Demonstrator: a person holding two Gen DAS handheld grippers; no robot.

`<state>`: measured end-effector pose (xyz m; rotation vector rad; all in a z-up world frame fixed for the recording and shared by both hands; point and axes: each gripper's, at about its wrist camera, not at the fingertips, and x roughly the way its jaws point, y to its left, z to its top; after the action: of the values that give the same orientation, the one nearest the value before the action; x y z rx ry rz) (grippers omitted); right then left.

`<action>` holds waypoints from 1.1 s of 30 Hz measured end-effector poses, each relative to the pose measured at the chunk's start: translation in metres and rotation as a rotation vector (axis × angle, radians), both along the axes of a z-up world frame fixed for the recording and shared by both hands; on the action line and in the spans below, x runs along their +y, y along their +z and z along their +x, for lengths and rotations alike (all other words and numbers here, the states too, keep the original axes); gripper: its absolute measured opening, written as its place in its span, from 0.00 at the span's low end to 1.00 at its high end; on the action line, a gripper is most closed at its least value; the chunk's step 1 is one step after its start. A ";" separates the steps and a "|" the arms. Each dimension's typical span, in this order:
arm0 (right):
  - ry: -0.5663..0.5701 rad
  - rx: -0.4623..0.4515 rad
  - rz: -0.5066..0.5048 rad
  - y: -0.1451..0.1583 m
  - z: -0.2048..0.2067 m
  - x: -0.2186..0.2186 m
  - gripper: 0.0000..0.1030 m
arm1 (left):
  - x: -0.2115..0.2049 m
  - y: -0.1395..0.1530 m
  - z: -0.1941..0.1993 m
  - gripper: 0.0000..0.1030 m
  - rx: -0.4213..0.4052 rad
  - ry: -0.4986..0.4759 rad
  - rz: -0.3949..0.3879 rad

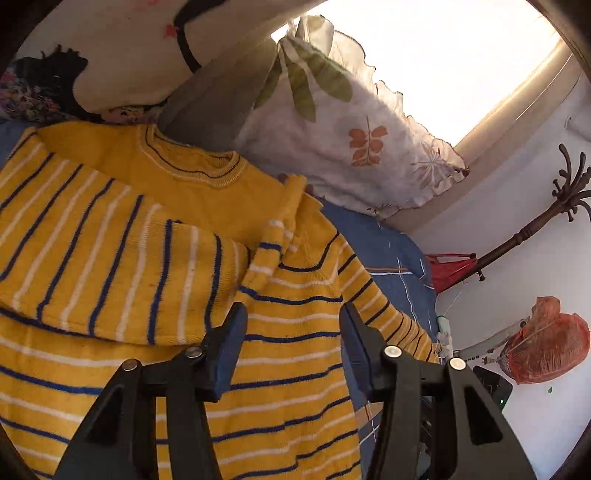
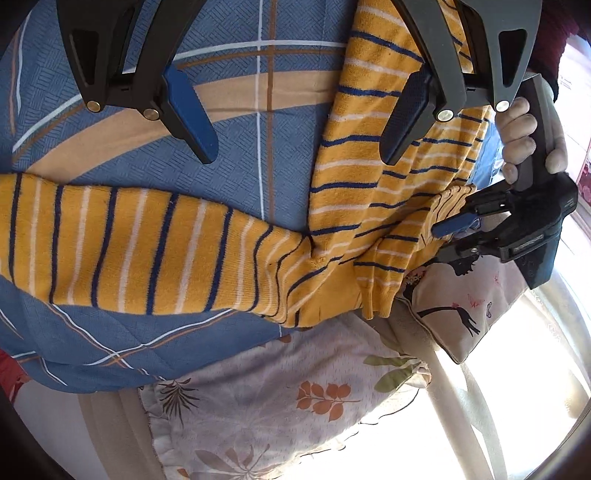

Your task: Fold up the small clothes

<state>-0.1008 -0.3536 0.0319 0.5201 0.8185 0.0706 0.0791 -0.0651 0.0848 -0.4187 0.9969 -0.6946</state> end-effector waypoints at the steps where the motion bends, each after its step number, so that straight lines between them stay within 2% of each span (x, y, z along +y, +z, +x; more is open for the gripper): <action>1: 0.020 -0.004 0.000 0.002 0.006 0.004 0.90 | 0.012 0.004 -0.005 0.51 -0.012 0.023 0.011; 6: 0.101 -0.042 -0.042 0.025 0.047 0.027 0.90 | 0.076 0.013 -0.027 0.52 -0.071 0.182 0.105; 9: 0.116 -0.065 -0.050 0.038 0.077 0.037 0.90 | 0.112 0.010 -0.038 0.54 -0.077 0.249 0.103; 12: 0.065 -0.058 -0.074 0.044 0.106 0.040 0.90 | 0.134 0.003 -0.042 0.56 -0.075 0.297 0.086; 14: 0.093 -0.043 -0.107 0.043 0.131 0.047 0.90 | 0.147 0.001 -0.042 0.56 -0.065 0.322 0.084; 17: 0.116 0.020 -0.220 0.028 0.172 0.054 0.90 | 0.159 0.001 -0.046 0.56 -0.053 0.334 0.048; 19: 0.116 0.100 -0.310 0.010 0.194 0.056 0.90 | 0.164 0.005 -0.055 0.56 -0.046 0.322 0.012; 20: 0.127 0.141 -0.318 0.001 0.202 0.056 0.90 | 0.167 0.008 -0.060 0.56 -0.033 0.305 -0.018; 22: 0.195 0.201 -0.238 -0.015 0.210 0.056 0.87 | 0.176 0.012 -0.071 0.56 0.020 0.253 -0.109; 23: 0.234 0.216 -0.210 -0.018 0.211 0.058 0.83 | 0.180 0.016 -0.077 0.56 0.044 0.217 -0.162; 24: 0.262 0.221 -0.221 -0.016 0.211 0.061 0.73 | 0.184 0.019 -0.082 0.57 0.056 0.188 -0.194; 25: 0.276 0.216 -0.241 -0.012 0.210 0.062 0.60 | 0.189 0.024 -0.087 0.58 0.055 0.178 -0.192; 28: 0.241 0.201 -0.249 -0.004 0.213 0.049 0.43 | 0.201 0.036 -0.098 0.61 -0.003 0.251 -0.077; 30: 0.160 0.203 -0.310 -0.005 0.218 0.041 0.43 | 0.211 0.033 -0.093 0.71 -0.015 0.316 -0.035; 31: 0.125 0.206 -0.341 -0.007 0.218 0.041 0.45 | 0.216 0.026 -0.086 0.71 0.003 0.346 -0.033; 33: 0.087 0.209 -0.317 -0.011 0.217 0.038 0.56 | 0.221 0.007 -0.065 0.71 0.026 0.393 -0.003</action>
<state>0.1165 -0.3159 0.0213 0.1937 1.0347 -0.0345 0.0139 0.1556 0.0921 -0.6073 0.9036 -0.3370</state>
